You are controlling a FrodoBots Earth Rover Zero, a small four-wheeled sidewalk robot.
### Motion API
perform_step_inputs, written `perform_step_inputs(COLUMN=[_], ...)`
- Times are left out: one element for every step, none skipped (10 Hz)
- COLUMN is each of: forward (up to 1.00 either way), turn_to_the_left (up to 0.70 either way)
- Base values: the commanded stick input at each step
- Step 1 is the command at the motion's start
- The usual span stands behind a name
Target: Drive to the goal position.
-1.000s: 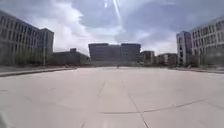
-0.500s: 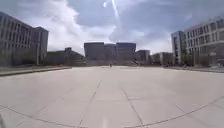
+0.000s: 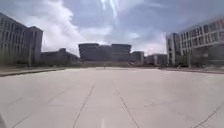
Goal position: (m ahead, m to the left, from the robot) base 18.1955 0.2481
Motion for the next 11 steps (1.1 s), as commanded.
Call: perform_step_inputs(forward=[0.7,0.7,0.7,0.7,0.7,0.7,0.7,0.7,0.7,0.7,0.7], turn_to_the_left=[0.0,0.0,0.0,0.0,0.0,0.0,0.0,0.0,0.0,0.0,0.0])
